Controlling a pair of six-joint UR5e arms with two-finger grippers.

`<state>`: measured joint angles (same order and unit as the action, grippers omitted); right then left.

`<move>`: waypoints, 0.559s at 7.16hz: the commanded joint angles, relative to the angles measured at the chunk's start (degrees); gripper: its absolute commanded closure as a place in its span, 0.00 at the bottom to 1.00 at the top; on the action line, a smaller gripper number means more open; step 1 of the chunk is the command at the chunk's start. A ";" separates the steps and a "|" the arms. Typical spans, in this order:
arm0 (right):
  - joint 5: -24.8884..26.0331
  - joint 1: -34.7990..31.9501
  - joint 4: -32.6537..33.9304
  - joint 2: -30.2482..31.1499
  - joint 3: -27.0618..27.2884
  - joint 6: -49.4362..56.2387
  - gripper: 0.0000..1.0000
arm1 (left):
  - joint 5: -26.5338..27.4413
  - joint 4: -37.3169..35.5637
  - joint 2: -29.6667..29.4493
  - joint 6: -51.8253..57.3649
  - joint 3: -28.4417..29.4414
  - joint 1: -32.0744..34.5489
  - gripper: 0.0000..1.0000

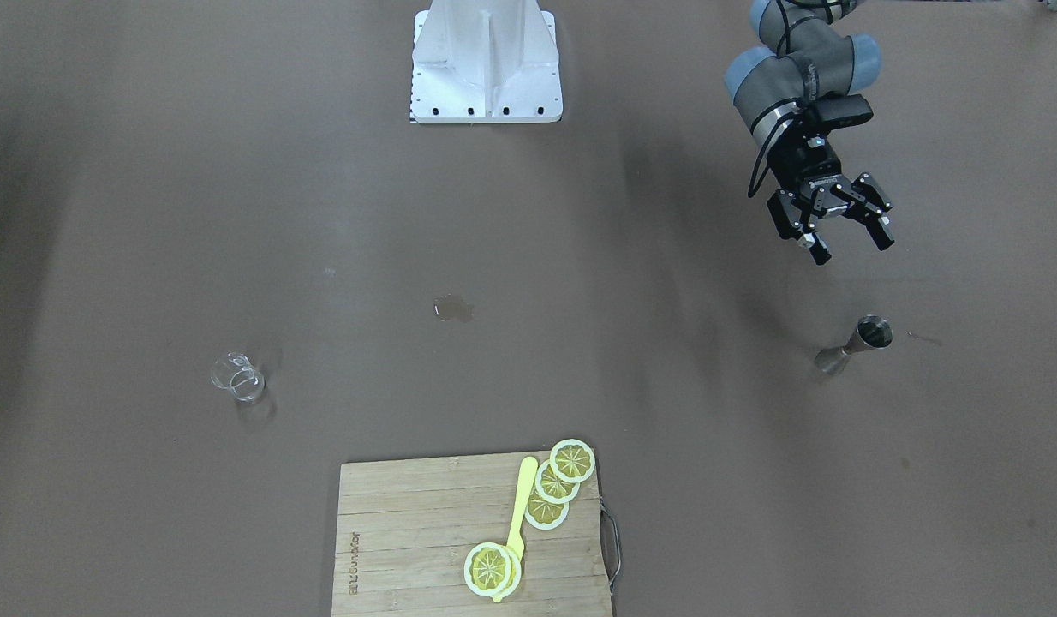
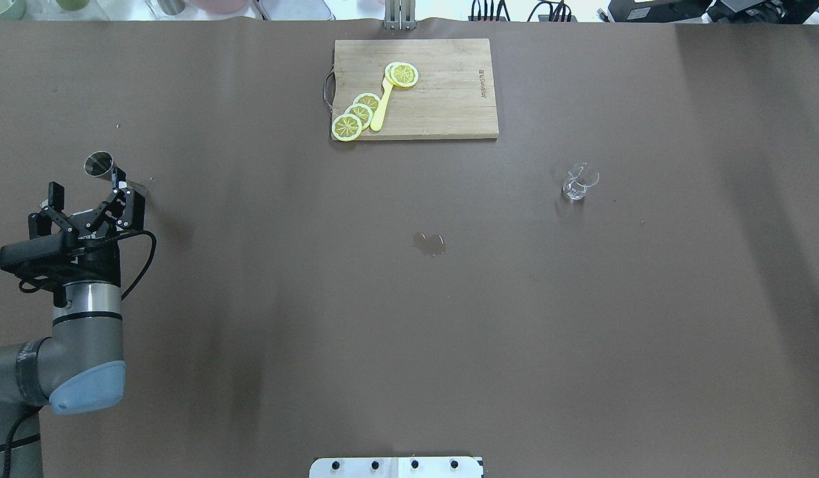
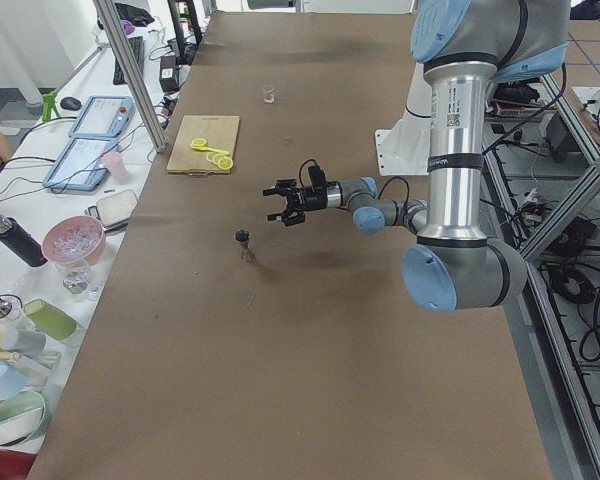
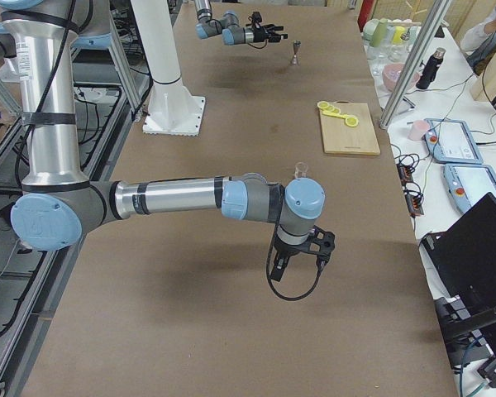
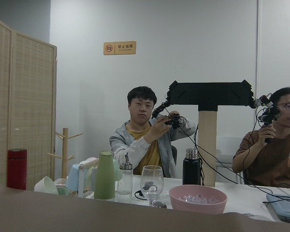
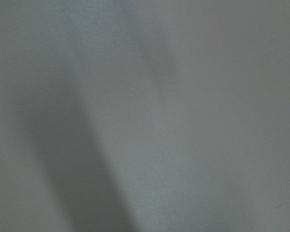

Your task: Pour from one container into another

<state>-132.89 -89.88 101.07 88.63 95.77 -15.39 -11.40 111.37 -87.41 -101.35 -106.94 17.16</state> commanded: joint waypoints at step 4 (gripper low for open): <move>0.00 -0.03 0.00 0.06 0.12 0.00 0.00 | -12.90 -0.80 -7.57 22.04 -9.59 3.38 0.01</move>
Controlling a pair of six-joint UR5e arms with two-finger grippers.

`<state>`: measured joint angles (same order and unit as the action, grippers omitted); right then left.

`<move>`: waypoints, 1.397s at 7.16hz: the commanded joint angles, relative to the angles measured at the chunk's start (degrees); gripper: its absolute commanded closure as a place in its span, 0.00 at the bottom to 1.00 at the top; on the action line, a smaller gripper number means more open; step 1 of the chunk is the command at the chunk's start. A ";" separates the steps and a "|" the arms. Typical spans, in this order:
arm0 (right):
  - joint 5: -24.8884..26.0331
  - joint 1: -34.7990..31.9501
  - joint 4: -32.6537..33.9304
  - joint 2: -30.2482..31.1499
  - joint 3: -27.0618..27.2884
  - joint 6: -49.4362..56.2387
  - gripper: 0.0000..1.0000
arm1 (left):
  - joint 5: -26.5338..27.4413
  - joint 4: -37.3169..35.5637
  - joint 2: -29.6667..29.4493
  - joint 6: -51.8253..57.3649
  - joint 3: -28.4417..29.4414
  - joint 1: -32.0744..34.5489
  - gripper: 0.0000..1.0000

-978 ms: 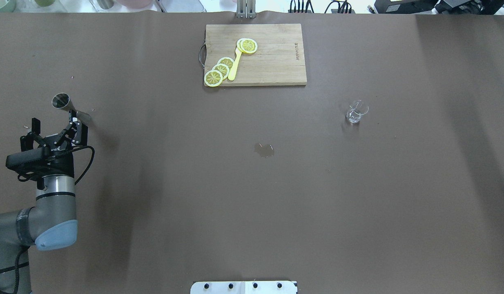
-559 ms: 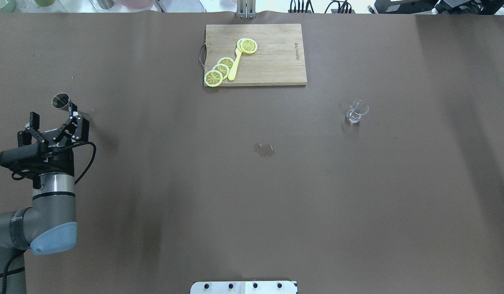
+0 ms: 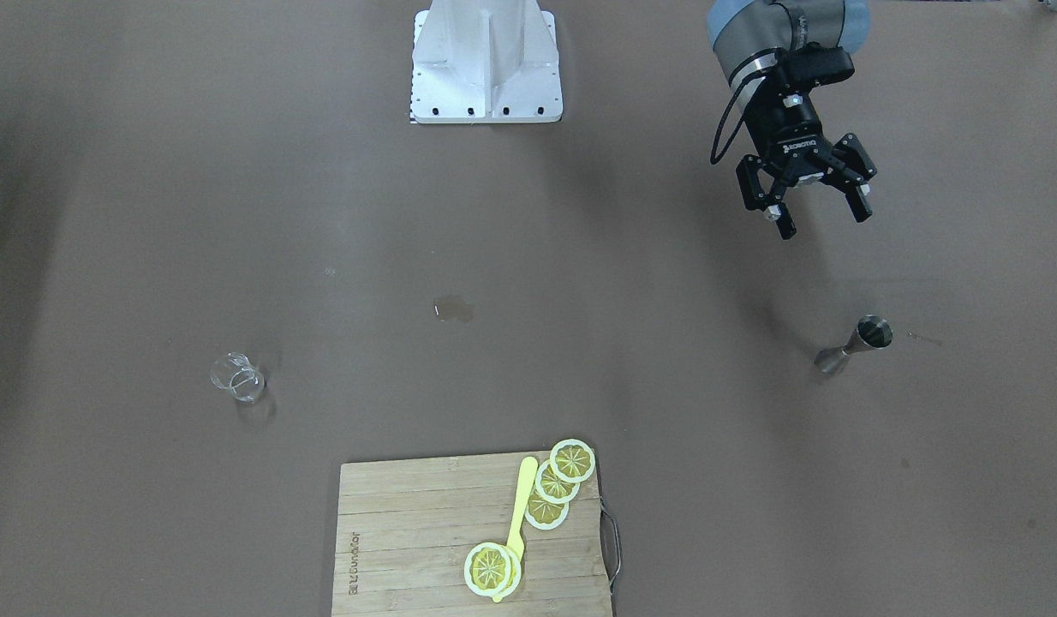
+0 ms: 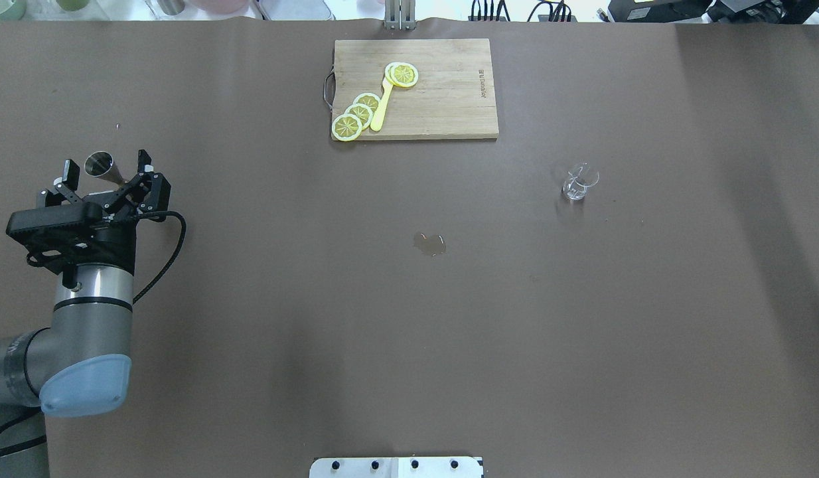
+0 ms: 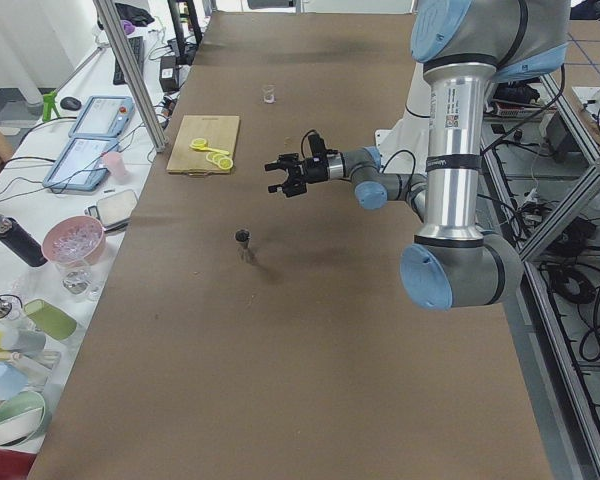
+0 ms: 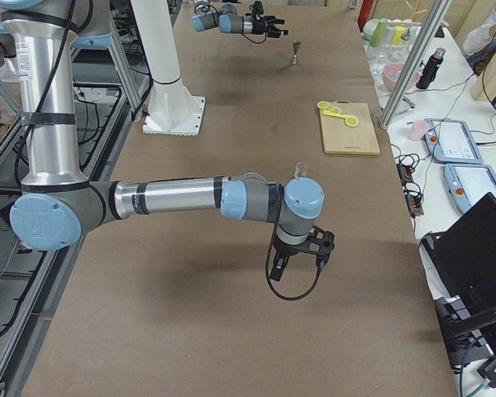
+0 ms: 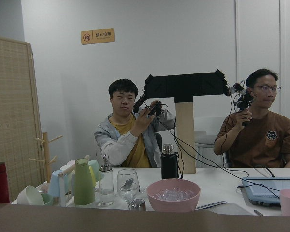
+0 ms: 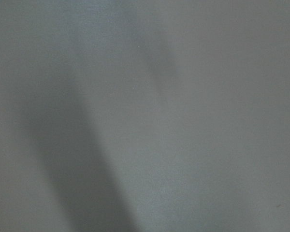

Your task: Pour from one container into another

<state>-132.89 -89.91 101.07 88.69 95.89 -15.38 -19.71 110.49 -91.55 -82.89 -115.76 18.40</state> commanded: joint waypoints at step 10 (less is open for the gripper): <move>0.17 0.00 -0.09 -0.01 0.00 -0.09 0.00 | -76.75 14.72 -19.37 39.65 21.42 42.48 0.02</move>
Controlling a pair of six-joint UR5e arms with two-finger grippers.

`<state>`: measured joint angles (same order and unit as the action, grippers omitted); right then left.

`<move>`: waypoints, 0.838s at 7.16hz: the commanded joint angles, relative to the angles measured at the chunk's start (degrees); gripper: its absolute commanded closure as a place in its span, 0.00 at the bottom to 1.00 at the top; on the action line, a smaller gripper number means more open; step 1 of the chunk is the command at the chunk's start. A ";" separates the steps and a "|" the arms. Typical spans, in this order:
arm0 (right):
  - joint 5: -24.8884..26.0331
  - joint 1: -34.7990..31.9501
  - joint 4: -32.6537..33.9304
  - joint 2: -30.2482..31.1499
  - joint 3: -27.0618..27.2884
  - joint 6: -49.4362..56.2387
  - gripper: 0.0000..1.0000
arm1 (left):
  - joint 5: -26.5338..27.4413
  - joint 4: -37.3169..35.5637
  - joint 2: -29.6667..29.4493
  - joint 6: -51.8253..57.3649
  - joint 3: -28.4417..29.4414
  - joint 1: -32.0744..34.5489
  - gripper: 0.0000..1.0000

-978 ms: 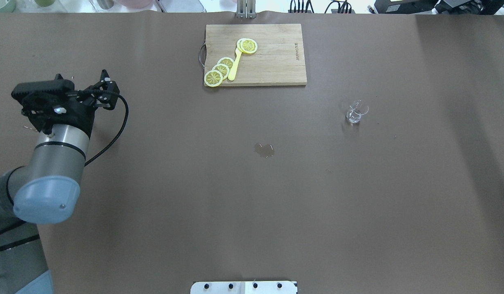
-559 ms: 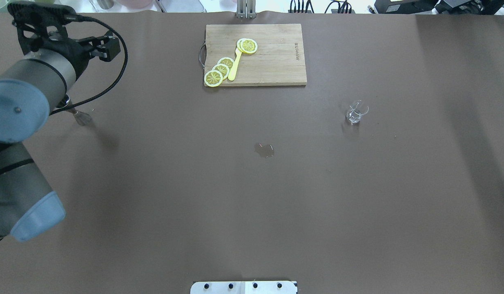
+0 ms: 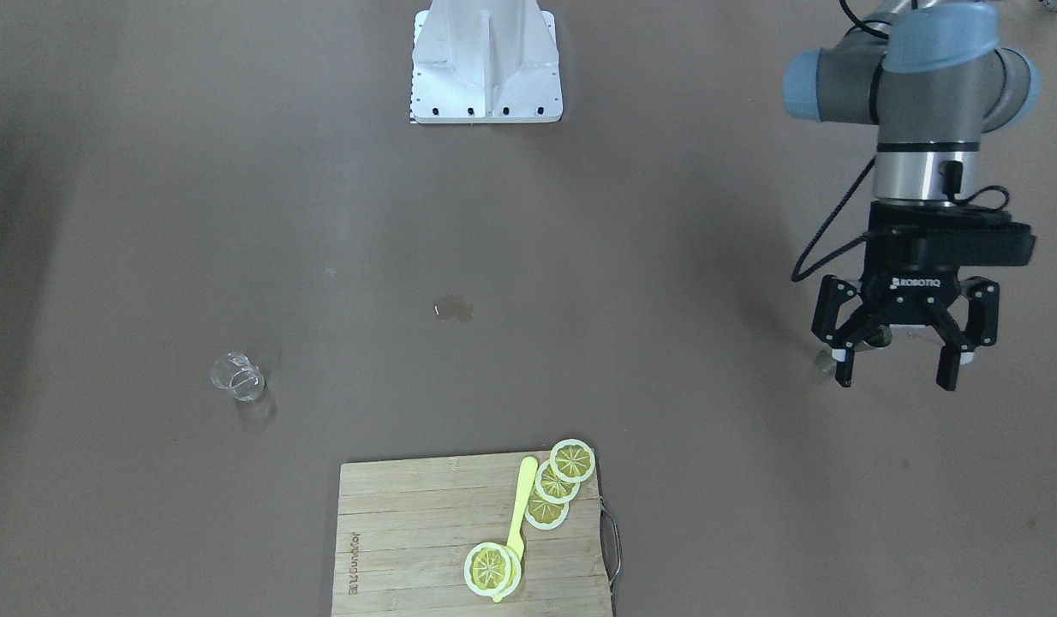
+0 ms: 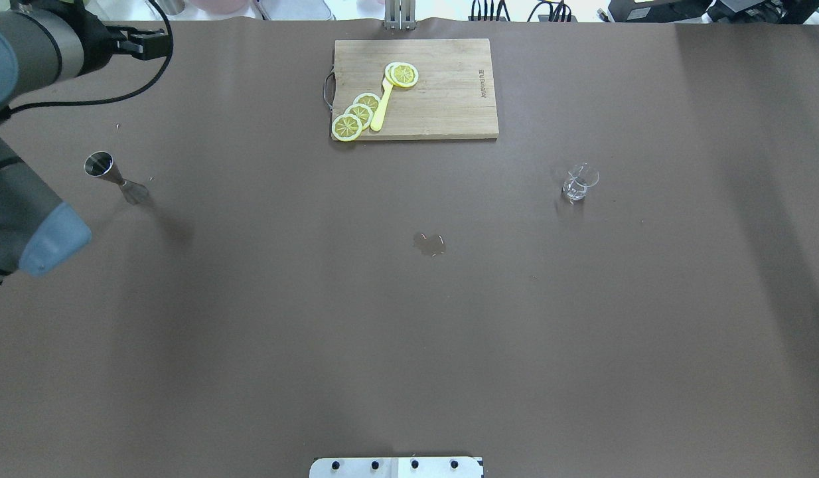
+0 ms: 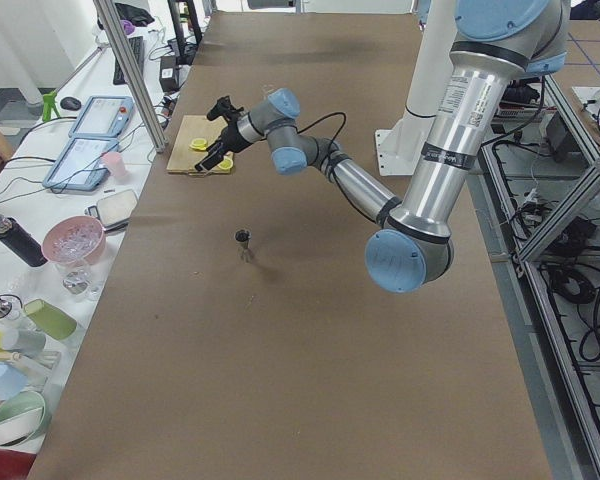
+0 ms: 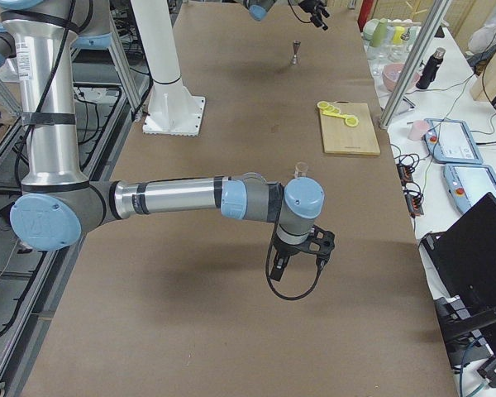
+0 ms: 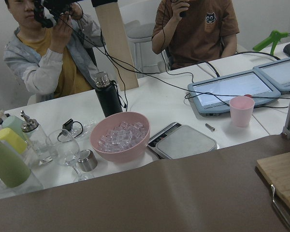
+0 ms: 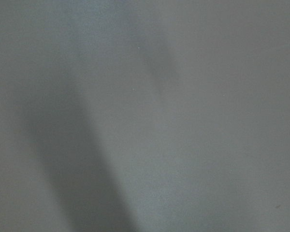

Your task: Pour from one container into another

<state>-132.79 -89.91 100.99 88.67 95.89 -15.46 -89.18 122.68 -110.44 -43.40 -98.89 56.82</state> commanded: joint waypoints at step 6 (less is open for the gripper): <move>1.13 0.00 -0.01 0.01 0.09 0.08 0.00 | -42.06 -3.42 8.14 21.85 11.09 20.05 0.02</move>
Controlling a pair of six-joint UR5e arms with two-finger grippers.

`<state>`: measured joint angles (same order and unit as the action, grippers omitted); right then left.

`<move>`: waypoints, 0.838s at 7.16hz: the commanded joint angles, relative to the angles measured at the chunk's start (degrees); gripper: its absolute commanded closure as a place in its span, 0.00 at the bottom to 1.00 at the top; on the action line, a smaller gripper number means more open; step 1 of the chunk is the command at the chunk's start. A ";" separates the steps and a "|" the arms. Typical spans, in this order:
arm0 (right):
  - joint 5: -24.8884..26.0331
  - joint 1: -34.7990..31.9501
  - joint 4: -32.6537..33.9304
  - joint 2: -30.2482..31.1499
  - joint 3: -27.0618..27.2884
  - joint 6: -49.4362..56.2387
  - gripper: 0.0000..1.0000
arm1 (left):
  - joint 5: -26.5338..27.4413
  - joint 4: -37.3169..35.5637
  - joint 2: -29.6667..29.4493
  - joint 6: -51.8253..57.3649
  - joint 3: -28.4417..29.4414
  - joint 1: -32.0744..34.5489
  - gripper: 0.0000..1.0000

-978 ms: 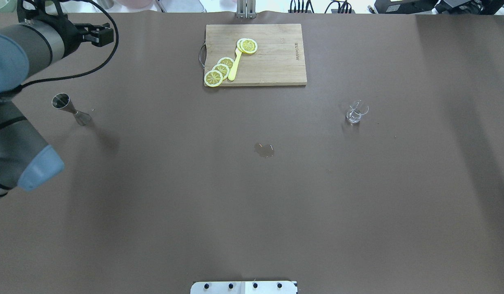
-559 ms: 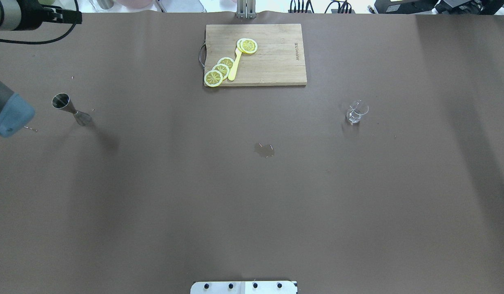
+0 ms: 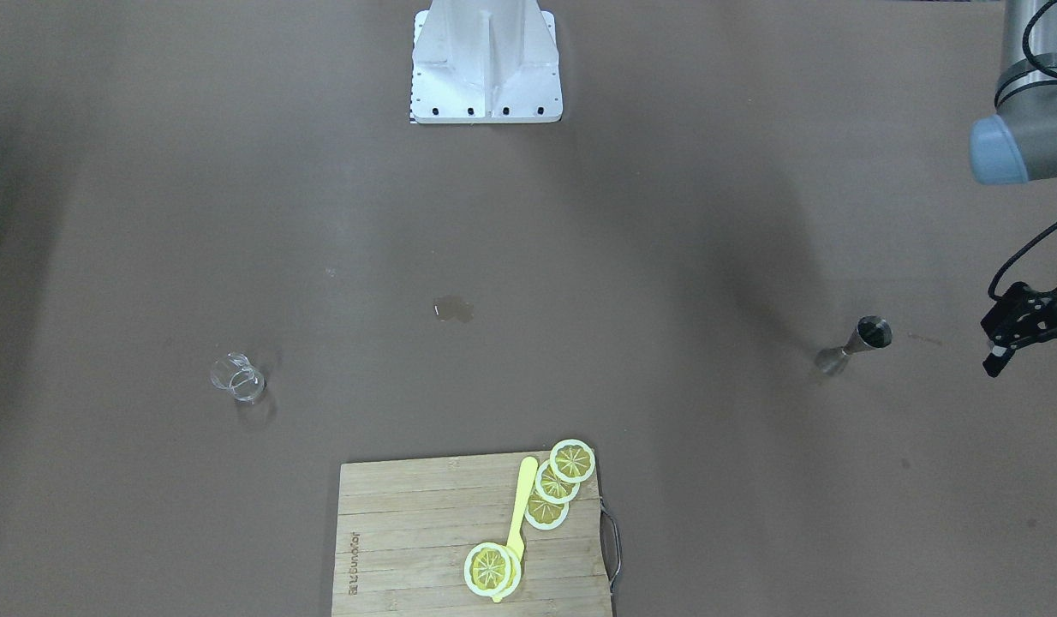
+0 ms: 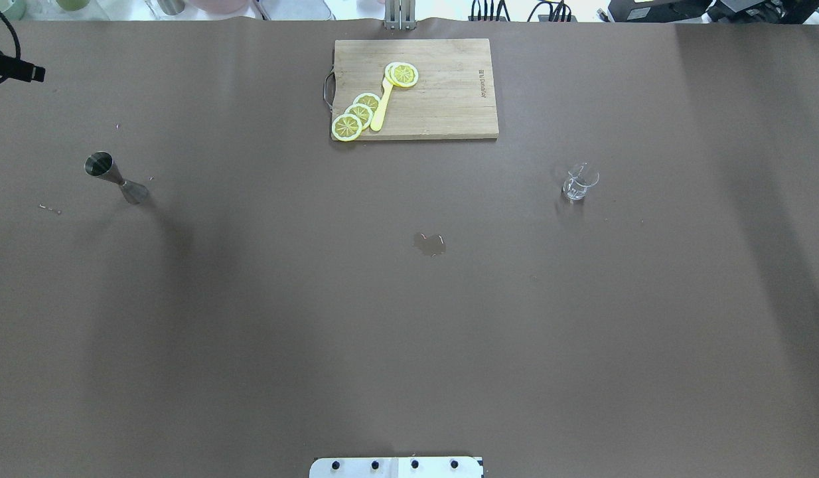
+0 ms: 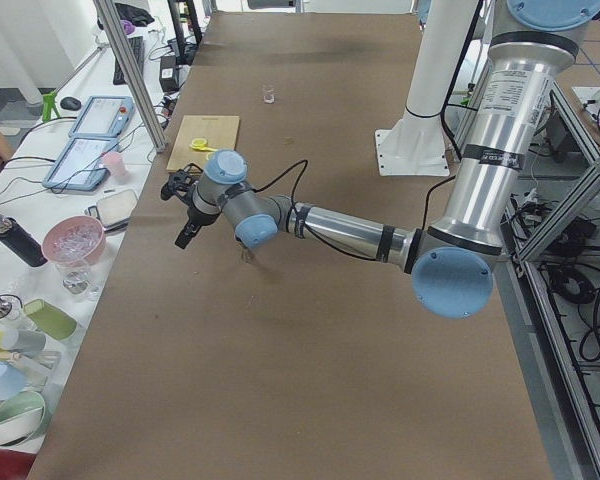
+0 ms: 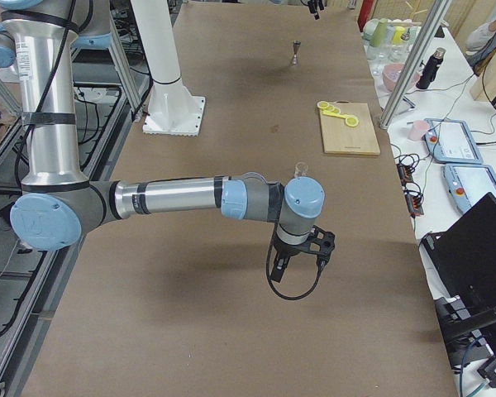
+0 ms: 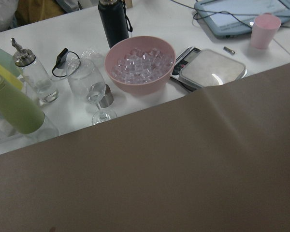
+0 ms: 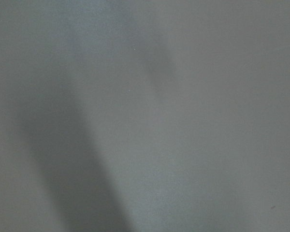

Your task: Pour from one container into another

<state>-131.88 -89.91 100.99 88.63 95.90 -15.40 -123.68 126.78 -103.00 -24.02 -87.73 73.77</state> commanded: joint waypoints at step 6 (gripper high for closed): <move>0.22 0.26 -0.09 0.67 0.52 0.54 0.00 | -11.93 -42.76 10.24 31.22 -6.92 15.52 0.02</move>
<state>-131.55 -89.70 101.06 89.25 96.51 -15.25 -135.51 85.19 -96.75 5.66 -93.87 87.29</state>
